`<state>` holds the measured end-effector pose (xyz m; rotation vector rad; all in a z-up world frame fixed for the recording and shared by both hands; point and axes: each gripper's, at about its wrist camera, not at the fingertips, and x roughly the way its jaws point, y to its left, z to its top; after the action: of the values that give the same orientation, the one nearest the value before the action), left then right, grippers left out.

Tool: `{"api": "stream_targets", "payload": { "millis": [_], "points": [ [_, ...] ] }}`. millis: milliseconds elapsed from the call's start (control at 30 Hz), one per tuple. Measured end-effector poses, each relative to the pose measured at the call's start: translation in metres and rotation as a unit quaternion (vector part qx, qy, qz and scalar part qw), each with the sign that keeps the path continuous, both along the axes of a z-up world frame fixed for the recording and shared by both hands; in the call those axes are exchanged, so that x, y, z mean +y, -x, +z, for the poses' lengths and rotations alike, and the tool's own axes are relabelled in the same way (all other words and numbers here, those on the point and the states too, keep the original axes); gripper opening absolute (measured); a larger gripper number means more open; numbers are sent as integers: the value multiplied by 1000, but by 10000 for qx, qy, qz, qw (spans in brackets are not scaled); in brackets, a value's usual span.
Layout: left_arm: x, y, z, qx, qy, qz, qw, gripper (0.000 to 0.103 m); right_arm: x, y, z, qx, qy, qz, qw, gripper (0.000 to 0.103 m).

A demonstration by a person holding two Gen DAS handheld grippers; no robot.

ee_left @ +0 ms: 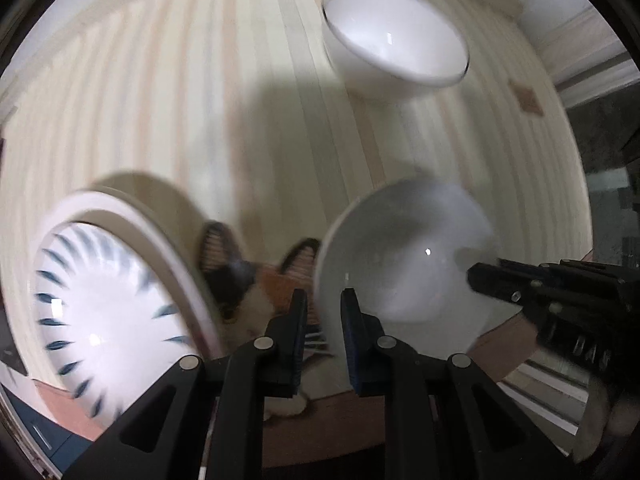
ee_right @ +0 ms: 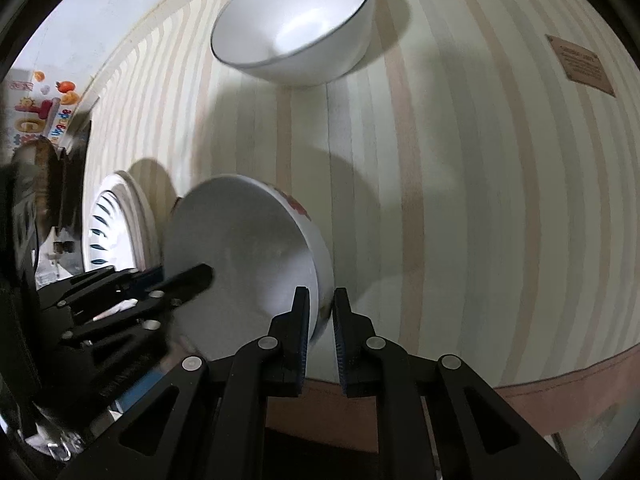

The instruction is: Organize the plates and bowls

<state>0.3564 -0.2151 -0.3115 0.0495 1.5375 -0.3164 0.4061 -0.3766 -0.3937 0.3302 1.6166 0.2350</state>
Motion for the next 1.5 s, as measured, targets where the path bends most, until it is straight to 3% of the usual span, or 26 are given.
{"api": "stream_targets", "payload": {
  "millis": [67, 167, 233, 400, 567, 667, 767, 800, 833, 1033, 1200, 1500],
  "points": [
    [7, -6, 22, -202, 107, 117, 9997, 16, -12, -2, 15, -103, -147, -143, 9997, 15],
    [12, -28, 44, -432, 299, 339, 9980, 27, -34, -11, 40, -364, -300, -433, 9979, 22],
    [8, -54, 47, -576, 378, 461, 9966, 27, -49, -25, 52, -525, -400, -694, 9954, 44],
    [-7, -114, 20, -424, 546, 658, 9954, 27, -73, -67, 51, -774, -616, -1226, 9875, 47],
    [-35, -156, -15, -147, 419, 449, 9980, 27, -72, -108, 25, -736, -666, -1320, 9863, 47],
    [-47, -166, -31, -41, 343, 343, 9988, 27, -63, -125, 7, -647, -606, -1219, 9886, 45],
    [-59, -173, -41, -124, 253, 216, 9994, 24, -54, -135, -7, -569, -433, -1091, 9915, 27],
    [-61, -173, -43, -146, 241, 184, 9994, 15, -51, -136, -10, -534, -376, -1056, 9923, 22],
    [-64, -173, -45, -174, 182, 150, 9996, 14, -49, -137, -13, -538, -280, -1041, 9927, 18],
    [-72, -170, -48, -258, 132, 146, 9995, 13, -46, -140, -16, -647, -57, -950, 9934, 15],
    [-66, -155, -32, -363, 131, 154, 9991, 13, -41, -138, -6, -703, 7, -813, 9942, 14],
    [-46, -114, 25, -656, 247, 135, 9974, 13, -33, -100, 52, -983, -52, -605, 9933, 12]
  ]
}}
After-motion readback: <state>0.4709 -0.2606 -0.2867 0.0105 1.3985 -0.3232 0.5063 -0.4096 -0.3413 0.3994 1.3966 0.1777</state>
